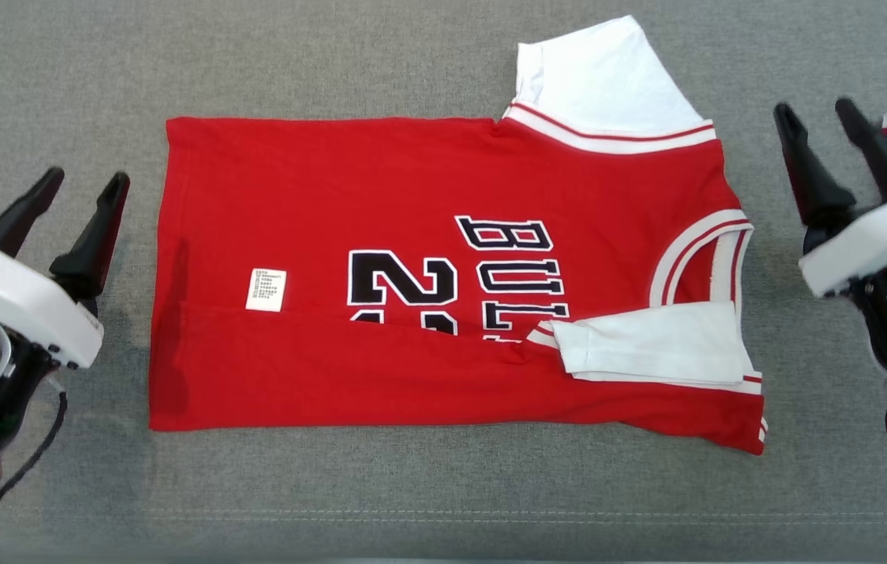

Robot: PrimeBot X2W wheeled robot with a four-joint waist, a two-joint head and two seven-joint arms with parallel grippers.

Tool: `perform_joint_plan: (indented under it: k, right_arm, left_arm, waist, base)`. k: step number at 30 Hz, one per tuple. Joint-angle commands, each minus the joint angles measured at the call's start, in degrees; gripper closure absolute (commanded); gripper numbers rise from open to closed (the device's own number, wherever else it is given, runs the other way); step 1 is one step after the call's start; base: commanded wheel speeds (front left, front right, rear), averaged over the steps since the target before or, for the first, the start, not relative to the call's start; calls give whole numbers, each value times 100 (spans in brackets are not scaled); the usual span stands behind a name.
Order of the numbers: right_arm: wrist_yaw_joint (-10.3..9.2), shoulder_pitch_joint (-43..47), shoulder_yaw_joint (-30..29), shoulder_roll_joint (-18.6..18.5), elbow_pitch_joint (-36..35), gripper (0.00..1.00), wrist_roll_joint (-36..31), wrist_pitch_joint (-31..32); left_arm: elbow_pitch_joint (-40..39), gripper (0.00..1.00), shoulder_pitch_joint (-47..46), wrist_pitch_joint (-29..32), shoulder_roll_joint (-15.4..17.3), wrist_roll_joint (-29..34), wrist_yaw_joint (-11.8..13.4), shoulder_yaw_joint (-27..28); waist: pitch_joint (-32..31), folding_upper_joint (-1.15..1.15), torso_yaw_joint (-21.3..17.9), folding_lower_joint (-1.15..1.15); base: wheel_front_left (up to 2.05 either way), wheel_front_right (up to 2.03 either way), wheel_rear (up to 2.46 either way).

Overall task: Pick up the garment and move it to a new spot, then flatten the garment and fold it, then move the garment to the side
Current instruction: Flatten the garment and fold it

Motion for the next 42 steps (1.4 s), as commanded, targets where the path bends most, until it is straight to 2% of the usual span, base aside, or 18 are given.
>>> perform_joint_plan:
  k: [1, 7, 12, 16, 21, 33, 41, 42]
  right_arm:
    - [8, -496, 190, -148, 72, 0, 3, 130]
    - [8, -1985, 672, -535, 940, 0, 53, 604]
    - [8, -3051, 1209, -666, 1630, 0, 281, 1075]
    - [8, -3752, 1636, -669, 2145, 0, 498, 1337]
    - [8, -4312, 2115, -584, 2709, 0, 738, 1430]
    - [8, -4867, 2860, -557, 3705, 0, 1155, 1141]
    - [8, -5026, 3177, -445, 3939, 0, 1435, 1040]
    - [8, -5050, 3262, -423, 3967, 25, 1539, 1018]
  left_arm:
    - [82, 0, -584, 71, 250, 126, -136, 127]
    - [756, 0, -1817, 289, 92, 266, -603, -291]
    - [1337, 0, -2599, 638, -49, 38, -821, -680]
    - [1676, 0, -3076, 876, -73, -271, -858, -972]
    - [1856, 0, -3463, 962, 65, -690, -861, -1449]
    - [2278, 0, -3977, 676, 130, -1300, -863, -2637]
    - [2404, 0, -4199, 611, 200, -1648, -863, -3250]
    - [2473, 0, -4246, 634, 228, -1761, -863, -3393]
  waist:
    - [248, 0, 121, 0]
    - [747, 0, 370, 0]
    - [1119, 0, 531, 0]
    - [1366, 0, 579, 0]
    - [1551, 0, 587, 0]
    - [1656, 0, 693, 0]
    - [1697, 0, 628, 0]
    - [1703, 0, 594, 0]
  base:
    - [0, 0, 0]
    - [0, 0, 0]
    - [0, 0, 0]
    - [0, 0, 0]
    - [0, 0, 0]
    - [0, 0, 0]
    - [0, 0, 0]
    - [0, 0, 0]
